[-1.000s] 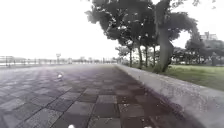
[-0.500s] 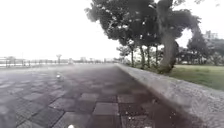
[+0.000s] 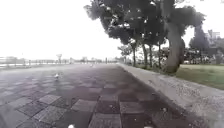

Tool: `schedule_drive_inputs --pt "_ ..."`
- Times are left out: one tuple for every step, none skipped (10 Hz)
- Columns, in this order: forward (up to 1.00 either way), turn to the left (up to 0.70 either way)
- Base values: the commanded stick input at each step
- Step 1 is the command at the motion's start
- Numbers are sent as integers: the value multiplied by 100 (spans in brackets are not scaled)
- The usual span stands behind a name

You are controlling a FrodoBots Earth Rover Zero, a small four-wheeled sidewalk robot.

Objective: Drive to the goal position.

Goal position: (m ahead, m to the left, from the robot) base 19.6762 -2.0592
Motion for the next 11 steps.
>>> schedule_drive_inputs --pt "70 0" --pt "70 0" --pt "70 0" --pt "70 0" --pt "70 0" --pt "70 0" --pt "70 0" --pt "70 0" --pt "70 0" --pt "70 0" --pt "70 0"
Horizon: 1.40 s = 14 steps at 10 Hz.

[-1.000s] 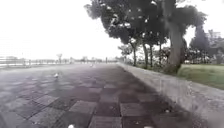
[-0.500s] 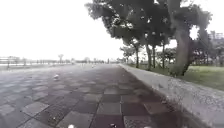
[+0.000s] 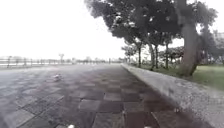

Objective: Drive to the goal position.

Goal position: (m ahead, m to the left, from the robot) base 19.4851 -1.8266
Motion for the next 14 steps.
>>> schedule_drive_inputs --pt "70 -1" --pt "70 -10" --pt "70 -35" --pt "70 -31" --pt "70 -19" --pt "70 0" --pt "70 0" --pt "70 0" --pt "70 0" --pt "70 0" --pt "70 0" --pt "70 0" --pt "70 0" --pt "70 0"
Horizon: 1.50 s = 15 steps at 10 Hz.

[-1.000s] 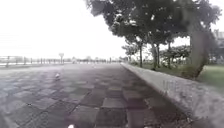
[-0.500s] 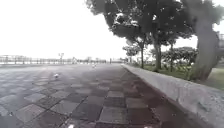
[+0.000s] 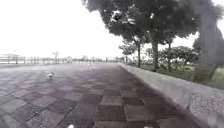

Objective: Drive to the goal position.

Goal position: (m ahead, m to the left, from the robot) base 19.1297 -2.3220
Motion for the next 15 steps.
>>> schedule_drive_inputs --pt "70 0" --pt "70 0" --pt "70 0" --pt "70 0" --pt "70 0" --pt "70 0" --pt "70 0" --pt "70 0" --pt "70 0" --pt "70 0" --pt "70 0" --pt "70 0" --pt "70 0" --pt "70 0" --pt "70 -11"
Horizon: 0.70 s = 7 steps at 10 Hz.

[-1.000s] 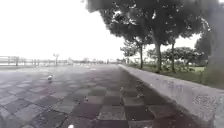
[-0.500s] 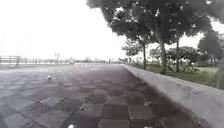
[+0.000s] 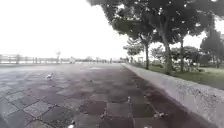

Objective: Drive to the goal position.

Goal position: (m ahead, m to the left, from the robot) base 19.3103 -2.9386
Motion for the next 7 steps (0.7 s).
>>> schedule_drive_inputs --pt "70 -29" --pt "70 -35" --pt "70 -35" --pt "70 -14" --pt "70 0" --pt "70 0" --pt "70 0"
